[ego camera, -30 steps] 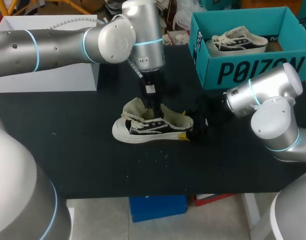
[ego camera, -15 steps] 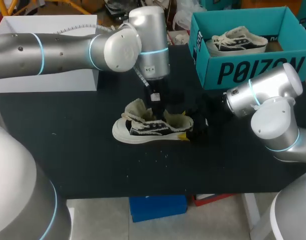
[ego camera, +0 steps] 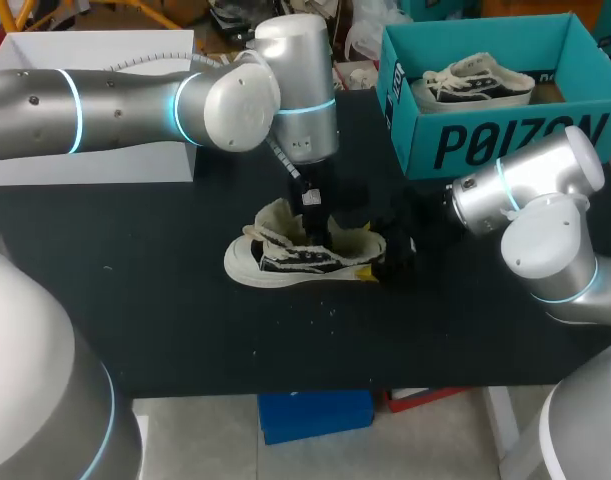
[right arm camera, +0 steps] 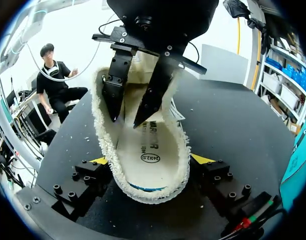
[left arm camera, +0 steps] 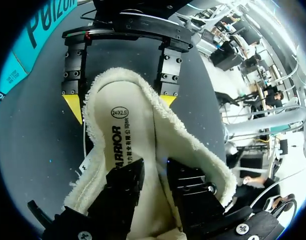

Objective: Take the shoe out of the shoebox, open the shoe tongue, remove and reinsert the insole, then place the shoe into the shoebox

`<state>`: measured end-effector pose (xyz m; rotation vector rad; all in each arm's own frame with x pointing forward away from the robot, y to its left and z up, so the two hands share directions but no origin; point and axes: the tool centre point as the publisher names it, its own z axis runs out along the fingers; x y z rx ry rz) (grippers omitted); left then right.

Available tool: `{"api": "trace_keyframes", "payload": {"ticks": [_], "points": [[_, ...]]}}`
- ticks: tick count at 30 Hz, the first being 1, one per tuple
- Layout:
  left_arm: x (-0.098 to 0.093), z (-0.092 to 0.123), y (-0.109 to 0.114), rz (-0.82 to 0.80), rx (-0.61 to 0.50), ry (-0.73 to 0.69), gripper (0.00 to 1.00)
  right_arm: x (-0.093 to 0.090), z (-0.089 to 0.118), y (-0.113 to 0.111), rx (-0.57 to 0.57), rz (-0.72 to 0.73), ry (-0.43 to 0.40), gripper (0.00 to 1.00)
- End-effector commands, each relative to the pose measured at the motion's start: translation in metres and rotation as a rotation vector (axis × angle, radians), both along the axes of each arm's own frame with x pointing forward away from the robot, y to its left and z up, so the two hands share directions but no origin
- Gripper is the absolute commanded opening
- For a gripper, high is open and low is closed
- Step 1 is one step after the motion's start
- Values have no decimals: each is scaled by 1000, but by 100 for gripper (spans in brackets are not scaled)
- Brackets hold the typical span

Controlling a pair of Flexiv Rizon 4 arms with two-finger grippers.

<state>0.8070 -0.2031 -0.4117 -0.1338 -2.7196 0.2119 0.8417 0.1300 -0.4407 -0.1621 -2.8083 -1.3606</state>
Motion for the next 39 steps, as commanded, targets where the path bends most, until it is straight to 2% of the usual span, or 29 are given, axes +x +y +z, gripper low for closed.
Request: {"api": "trace_keyframes", "payload": {"ticks": [1,9,23,25,29,31,39], "points": [[-10,0,5,24,33,-65,30,1,0,1,-3,-2,1,0],[-6,-6,11,67,112,-158,29,1,0,1,-3,-2,1,0],[-4,-18,14,123,277,-472,29,1,0,1,-3,-2,1,0],[-3,-21,15,131,283,-508,27,1,0,1,-3,-2,1,0],[2,-24,18,149,279,-560,31,1,0,1,-3,-2,1,0],[6,-24,22,157,263,-580,29,1,0,1,-3,-2,1,0],[20,-22,33,153,217,-619,29,1,0,1,-3,-2,1,0]]}}
